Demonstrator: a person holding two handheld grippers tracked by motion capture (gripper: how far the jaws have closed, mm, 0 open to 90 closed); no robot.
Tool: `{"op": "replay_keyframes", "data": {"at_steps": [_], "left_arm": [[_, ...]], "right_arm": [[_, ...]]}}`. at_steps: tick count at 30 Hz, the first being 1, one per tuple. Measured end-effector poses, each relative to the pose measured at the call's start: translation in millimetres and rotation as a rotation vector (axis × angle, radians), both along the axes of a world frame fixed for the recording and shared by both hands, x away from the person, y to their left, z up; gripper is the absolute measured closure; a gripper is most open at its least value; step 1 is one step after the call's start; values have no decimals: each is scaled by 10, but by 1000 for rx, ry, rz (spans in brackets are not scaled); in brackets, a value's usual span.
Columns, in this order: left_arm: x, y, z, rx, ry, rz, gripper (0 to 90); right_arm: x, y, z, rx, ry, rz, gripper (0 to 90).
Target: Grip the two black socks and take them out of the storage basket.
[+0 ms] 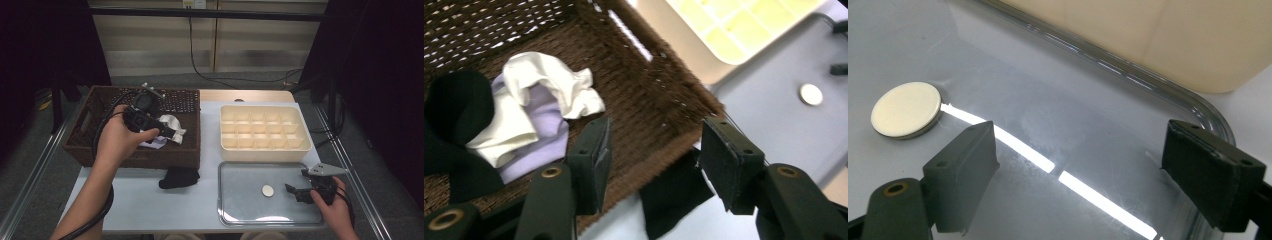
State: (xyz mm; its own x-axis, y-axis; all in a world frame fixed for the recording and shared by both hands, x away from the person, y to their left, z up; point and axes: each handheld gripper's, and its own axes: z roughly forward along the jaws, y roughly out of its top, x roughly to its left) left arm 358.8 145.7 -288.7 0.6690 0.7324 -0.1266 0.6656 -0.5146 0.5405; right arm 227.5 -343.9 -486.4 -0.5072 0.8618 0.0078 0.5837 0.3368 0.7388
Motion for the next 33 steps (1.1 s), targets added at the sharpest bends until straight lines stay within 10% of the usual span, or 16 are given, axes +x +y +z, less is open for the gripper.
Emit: {"op": "replay_keyframes", "data": {"at_steps": [33], "left_arm": [[595,476,-522,-6,-21,177,407]], "right_arm": [[-2,-1,0,2,0,1,140]]}}
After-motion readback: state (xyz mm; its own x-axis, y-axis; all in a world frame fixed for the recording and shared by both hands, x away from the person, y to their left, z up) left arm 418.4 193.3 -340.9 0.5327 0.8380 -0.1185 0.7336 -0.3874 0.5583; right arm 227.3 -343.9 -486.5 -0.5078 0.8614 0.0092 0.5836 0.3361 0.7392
